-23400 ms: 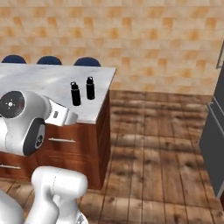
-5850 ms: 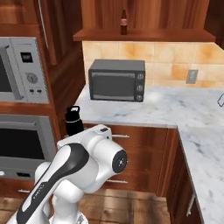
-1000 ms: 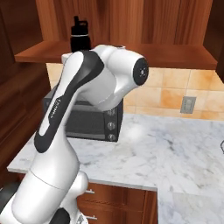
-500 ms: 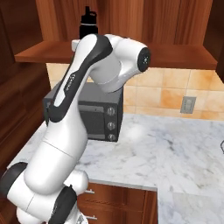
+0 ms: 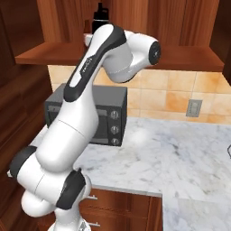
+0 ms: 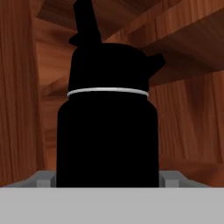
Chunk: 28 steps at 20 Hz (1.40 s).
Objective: Pick the water bottle, water bottle, bottled drink from the counter and place them in the open cabinet.
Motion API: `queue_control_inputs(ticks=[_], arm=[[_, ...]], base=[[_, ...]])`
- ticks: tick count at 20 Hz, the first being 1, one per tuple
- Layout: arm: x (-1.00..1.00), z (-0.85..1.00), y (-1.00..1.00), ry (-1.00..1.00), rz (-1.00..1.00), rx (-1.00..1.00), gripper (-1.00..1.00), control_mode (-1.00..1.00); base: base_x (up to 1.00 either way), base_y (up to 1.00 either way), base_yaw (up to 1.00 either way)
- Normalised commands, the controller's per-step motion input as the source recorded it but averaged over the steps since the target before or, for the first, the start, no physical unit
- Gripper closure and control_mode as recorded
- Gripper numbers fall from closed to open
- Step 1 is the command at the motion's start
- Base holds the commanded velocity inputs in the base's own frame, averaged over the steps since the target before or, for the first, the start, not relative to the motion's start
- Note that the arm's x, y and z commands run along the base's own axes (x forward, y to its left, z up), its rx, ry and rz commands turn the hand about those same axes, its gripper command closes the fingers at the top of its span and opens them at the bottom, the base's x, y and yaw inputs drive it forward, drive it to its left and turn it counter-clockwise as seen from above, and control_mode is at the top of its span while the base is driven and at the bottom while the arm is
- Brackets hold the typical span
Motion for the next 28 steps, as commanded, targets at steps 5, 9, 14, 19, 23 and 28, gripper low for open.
queue_control_inputs(ticks=[5, 9, 14, 19, 23, 28], arm=[[0.43, -0.07, -0.09, -0.03, 0.0, 0.0, 1.0, -1.0], [0.36, -0.16, -0.07, -0.05, 0.0, 0.0, 1.0, -1.0], [0.25, -0.22, -0.02, -0.06, 0.0, 0.0, 1.0, -1.0], [0.27, -0.2, -0.02, 0.0, 0.0, -0.02, 1.0, -1.0], [0.33, -0.18, 0.0, -0.02, 0.0, -0.06, 1.0, -1.0], [0.35, -0.19, 0.0, -0.02, 0.0, -0.04, 1.0, -1.0]], base=[[0.0, 0.0, 0.0], [0.0, 0.0, 0.0], [0.0, 0.0, 0.0], [0.0, 0.0, 0.0], [0.0, 0.0, 0.0], [0.0, 0.0, 0.0]])
